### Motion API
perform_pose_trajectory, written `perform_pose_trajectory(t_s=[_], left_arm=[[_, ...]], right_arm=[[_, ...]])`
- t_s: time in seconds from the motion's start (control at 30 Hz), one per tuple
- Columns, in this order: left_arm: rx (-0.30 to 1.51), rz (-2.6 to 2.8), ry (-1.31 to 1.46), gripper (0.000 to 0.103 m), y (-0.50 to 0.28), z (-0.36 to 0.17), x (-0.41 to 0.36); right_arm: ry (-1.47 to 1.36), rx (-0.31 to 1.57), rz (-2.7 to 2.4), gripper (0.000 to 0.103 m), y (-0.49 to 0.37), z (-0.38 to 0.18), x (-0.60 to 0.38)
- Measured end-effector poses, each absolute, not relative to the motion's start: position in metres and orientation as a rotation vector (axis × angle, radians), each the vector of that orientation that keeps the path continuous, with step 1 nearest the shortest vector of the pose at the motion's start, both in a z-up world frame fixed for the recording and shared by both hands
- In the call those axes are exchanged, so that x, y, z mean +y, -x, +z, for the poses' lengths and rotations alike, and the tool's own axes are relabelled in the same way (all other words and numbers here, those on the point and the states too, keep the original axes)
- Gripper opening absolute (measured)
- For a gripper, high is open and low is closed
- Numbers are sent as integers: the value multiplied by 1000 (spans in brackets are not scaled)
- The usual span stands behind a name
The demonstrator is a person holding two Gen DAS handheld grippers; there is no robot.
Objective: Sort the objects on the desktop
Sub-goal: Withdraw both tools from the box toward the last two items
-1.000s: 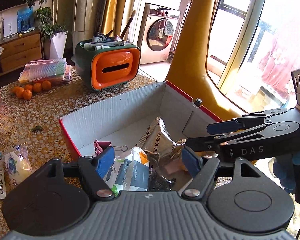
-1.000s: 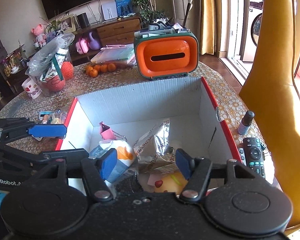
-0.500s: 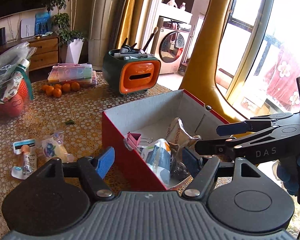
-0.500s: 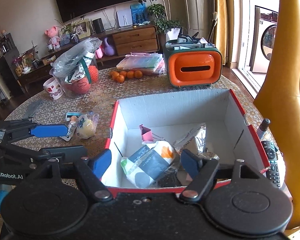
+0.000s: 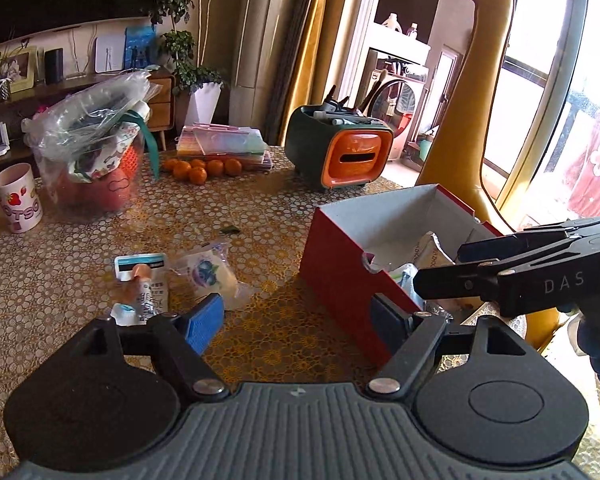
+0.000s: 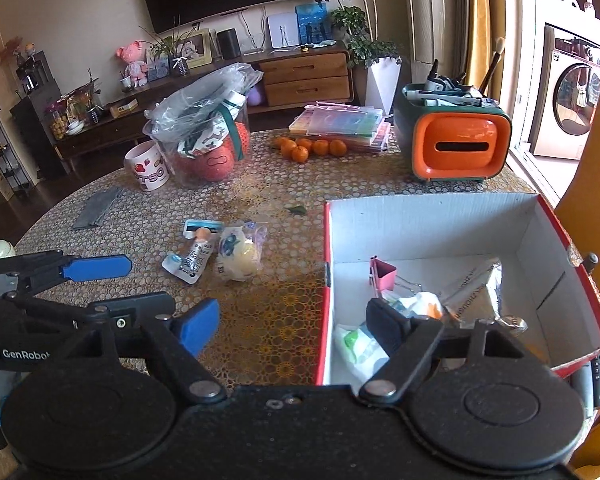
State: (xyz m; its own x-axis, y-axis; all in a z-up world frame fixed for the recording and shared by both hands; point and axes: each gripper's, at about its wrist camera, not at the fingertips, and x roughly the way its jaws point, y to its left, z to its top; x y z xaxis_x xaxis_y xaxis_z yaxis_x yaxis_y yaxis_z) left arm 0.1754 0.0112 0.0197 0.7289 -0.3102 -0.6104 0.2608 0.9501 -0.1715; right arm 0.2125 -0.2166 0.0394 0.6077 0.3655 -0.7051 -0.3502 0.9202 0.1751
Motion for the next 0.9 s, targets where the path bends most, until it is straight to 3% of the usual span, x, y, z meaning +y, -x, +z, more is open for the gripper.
perform_pose_trajectory(t_s=[0.3,0.63,0.9], left_arm=[[691,-270,108,87,-179,-1,53],[695,-210,130,102,-203,-33,88],[726,-160,117,102,-233,-65,106]], right_arm=[[-3,829,426,86,-228,30,-172],[27,858,446,88,-257,11,-130],[34,881,461,91,-289,-7,-107]])
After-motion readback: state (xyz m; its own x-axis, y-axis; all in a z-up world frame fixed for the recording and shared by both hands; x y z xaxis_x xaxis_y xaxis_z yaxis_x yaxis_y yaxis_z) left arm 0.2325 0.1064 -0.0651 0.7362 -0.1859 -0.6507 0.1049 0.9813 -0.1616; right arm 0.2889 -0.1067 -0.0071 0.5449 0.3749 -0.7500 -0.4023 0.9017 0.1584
